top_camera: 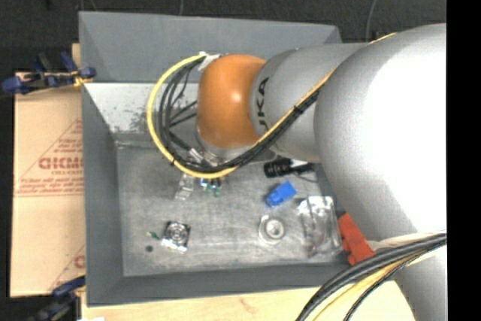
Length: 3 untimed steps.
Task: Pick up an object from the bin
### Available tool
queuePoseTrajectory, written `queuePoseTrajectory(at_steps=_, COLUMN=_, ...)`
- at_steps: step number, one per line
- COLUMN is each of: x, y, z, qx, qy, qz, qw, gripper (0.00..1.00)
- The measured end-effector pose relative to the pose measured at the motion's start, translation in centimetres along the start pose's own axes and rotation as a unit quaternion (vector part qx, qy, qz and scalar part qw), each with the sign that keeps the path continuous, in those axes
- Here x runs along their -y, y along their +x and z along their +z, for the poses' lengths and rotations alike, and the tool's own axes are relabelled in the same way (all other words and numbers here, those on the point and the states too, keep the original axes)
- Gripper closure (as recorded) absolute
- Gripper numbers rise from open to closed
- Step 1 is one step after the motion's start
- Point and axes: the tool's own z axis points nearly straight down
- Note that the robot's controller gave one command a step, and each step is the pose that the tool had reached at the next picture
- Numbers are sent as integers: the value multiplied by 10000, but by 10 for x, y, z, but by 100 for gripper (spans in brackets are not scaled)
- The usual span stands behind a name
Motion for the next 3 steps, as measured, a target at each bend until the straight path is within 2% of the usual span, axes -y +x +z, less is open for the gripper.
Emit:
queuePoseTrajectory(at_steps=1, x=0, y=-1, z=-2, qx=20, qy=-4, qz=1, qw=10000, gripper=0)
queuePoseTrajectory(at_steps=2, x=31, y=57, z=24, qx=134, qy=-43, qz=-855, qw=9962, gripper=0)
queuePoseTrajectory(at_steps=3, x=32, y=58, z=23, qx=87, qy=-33, qz=-841, qw=9964, gripper=100)
